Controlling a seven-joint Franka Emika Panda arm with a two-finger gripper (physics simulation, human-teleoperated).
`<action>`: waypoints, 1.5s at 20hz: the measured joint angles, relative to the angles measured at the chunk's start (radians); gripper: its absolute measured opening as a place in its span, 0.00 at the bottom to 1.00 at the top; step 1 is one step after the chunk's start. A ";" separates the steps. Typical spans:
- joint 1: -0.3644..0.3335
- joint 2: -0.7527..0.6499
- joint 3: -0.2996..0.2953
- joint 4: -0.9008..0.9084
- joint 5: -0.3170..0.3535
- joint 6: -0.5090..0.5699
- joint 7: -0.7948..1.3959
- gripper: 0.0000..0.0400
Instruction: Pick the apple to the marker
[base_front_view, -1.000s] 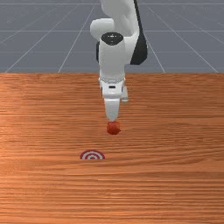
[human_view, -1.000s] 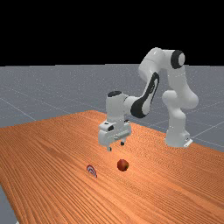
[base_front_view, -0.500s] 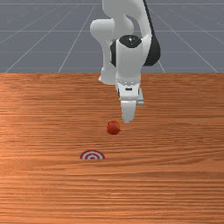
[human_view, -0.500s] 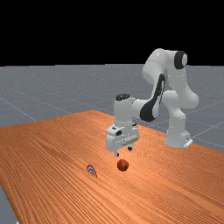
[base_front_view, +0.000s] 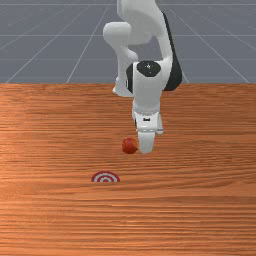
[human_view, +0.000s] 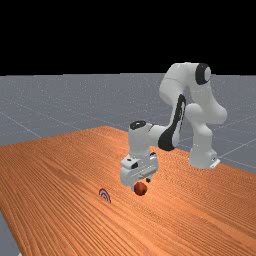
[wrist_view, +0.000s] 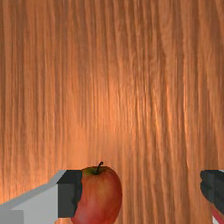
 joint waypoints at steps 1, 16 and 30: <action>0.000 0.011 0.000 -0.001 0.000 0.013 0.000 1.00; 0.005 0.051 -0.007 -0.066 -0.009 0.170 0.008 1.00; -0.051 0.021 -0.009 -0.114 -0.006 0.157 -0.076 1.00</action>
